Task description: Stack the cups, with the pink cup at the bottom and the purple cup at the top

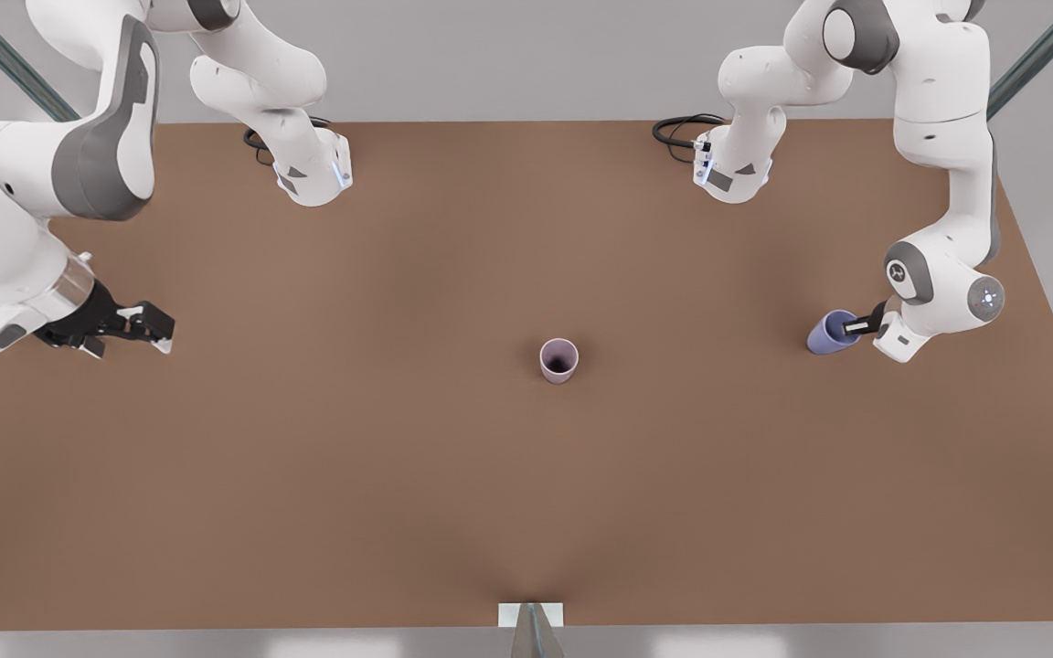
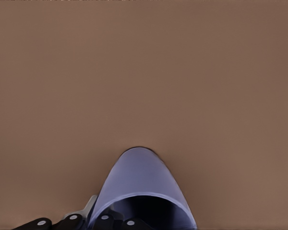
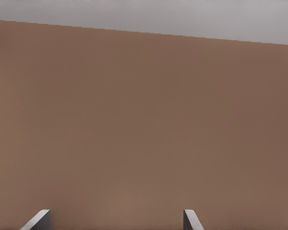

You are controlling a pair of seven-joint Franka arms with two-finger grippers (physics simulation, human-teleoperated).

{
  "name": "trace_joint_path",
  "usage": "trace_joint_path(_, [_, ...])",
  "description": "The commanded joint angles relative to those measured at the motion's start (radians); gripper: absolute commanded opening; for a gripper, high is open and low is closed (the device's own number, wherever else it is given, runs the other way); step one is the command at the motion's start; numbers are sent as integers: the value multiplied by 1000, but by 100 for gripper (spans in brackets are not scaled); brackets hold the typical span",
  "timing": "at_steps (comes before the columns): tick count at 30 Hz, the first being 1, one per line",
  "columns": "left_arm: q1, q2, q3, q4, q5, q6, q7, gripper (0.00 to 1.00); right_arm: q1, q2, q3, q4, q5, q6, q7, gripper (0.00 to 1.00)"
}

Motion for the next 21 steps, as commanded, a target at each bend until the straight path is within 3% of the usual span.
trace_joint_path(1, [0,-4,-2,3,-11,-3,1,21,0,2,0,0,1,0,2,100])
trace_joint_path(10, [-63,-30,-91,161,-11,-93,-13,21,-17,6,-9,15,14,0,2,100])
trace_joint_path(14, [-63,-19,-214,266,-49,-165,-87,21,-17,8,-9,15,14,3,2,100])
trace_joint_path(21, [-69,-31,-541,318,-49,-194,-536,21,-18,8,-9,17,12,5,2,100])
